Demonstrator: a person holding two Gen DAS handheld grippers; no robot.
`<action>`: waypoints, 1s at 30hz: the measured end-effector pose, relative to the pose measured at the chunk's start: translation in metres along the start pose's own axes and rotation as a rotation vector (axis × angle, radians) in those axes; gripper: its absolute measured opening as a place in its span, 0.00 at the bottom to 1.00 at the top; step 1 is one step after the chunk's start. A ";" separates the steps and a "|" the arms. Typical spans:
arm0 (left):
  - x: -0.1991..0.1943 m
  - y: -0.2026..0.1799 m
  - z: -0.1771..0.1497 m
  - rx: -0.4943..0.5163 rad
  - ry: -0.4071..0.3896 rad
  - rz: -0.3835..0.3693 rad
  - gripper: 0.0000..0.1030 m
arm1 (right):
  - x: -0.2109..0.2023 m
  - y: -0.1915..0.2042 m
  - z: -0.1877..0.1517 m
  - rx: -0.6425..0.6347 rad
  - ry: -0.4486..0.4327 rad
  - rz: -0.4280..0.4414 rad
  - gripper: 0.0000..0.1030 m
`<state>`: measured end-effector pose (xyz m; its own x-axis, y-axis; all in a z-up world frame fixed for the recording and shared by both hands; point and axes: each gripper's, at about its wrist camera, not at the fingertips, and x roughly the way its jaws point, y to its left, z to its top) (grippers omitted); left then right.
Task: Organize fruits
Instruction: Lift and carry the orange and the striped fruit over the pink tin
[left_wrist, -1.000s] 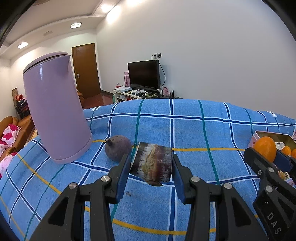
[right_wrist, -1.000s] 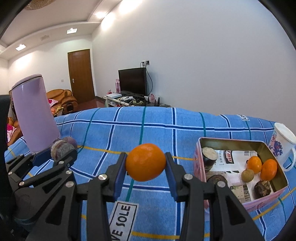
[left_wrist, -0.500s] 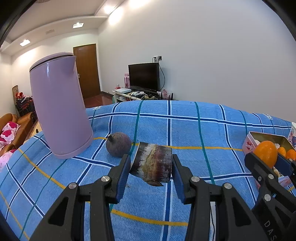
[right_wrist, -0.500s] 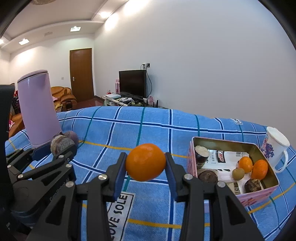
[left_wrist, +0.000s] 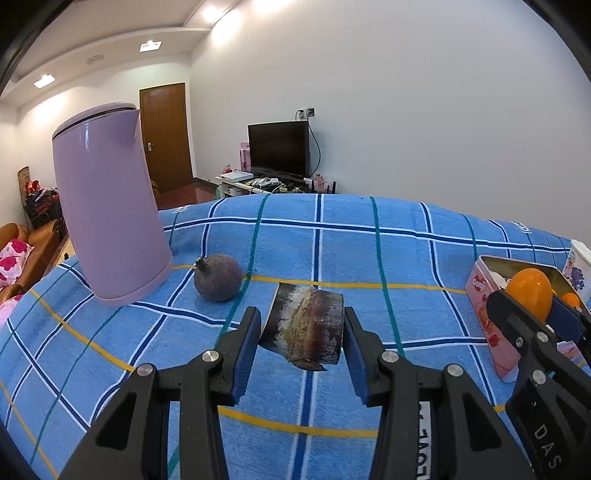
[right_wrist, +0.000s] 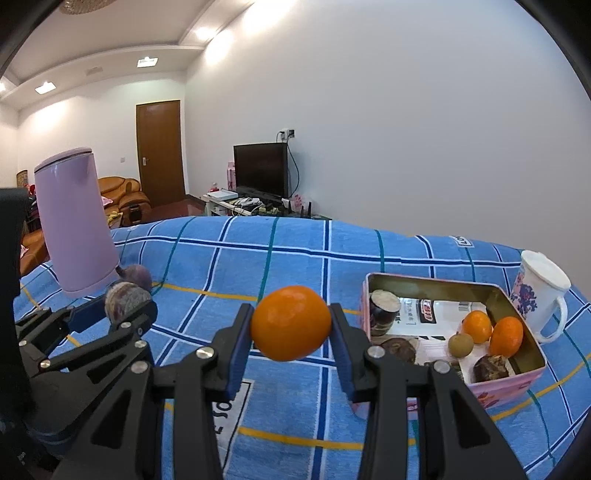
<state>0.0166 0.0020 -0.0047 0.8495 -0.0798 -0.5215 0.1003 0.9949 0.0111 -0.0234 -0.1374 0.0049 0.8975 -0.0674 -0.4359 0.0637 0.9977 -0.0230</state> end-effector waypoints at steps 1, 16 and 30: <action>0.000 -0.002 0.000 0.003 0.001 -0.004 0.45 | 0.000 -0.002 0.000 0.002 -0.002 0.000 0.42; -0.012 -0.049 0.008 0.066 -0.036 -0.060 0.45 | -0.009 -0.046 0.004 0.043 -0.023 -0.062 0.42; -0.019 -0.100 0.014 0.102 -0.048 -0.129 0.45 | -0.015 -0.102 0.003 0.084 -0.022 -0.146 0.42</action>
<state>-0.0027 -0.0964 0.0161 0.8496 -0.2115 -0.4831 0.2598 0.9650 0.0343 -0.0420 -0.2380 0.0163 0.8854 -0.2130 -0.4131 0.2299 0.9732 -0.0090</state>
